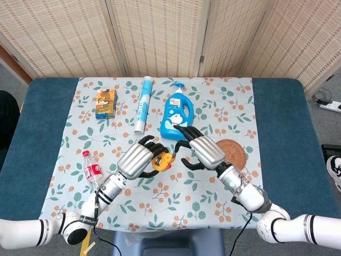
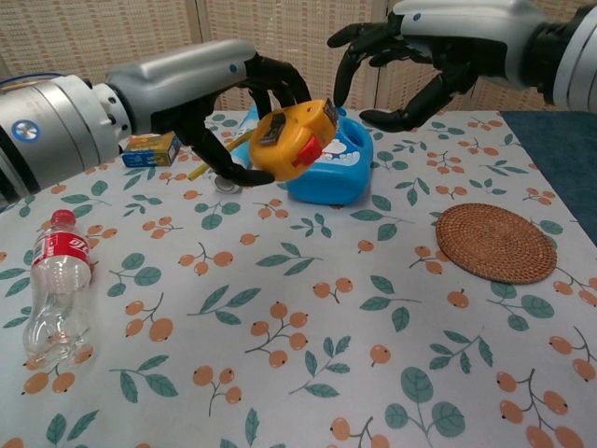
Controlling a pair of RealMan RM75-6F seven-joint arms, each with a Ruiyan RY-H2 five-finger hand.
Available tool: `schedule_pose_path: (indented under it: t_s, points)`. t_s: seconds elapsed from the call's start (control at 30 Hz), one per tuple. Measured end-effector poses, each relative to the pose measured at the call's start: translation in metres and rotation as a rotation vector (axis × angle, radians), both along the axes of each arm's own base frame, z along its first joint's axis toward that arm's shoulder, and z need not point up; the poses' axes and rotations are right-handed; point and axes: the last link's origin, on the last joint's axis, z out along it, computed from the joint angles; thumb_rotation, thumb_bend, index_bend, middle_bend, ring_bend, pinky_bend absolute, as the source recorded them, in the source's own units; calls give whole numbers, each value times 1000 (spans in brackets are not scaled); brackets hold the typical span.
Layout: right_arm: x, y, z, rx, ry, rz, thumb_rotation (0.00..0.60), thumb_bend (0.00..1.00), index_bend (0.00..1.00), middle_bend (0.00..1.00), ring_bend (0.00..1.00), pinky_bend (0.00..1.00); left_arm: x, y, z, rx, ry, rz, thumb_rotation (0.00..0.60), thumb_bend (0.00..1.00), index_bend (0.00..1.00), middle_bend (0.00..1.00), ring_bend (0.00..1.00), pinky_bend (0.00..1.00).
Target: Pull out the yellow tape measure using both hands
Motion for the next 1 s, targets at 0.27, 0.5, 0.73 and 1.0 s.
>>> schedule_pose_path:
  t_s: [0.27,0.5,0.73,1.0]
  points:
    - [2,0,-2,15,-7,-4,600,475,430,30,35,0,1,-1,-2,6,8,-7,600,327,591,568,508,195]
    - [2,-1,-4,17,-5,-5,600,475,430,37,43,0,3,-2,-4,3,12,-13,600,328,591,569,508,194]
    - [1,0,-6,26,1,-9,600,475,430,47,42,0,5,0,-5,3,11,-7,600,327,592,572,509,193]
    - [-1,0,-6,30,-2,-18,600,474,456,70,34,0,4,3,-5,3,12,7,600,327,592,573,509,193]
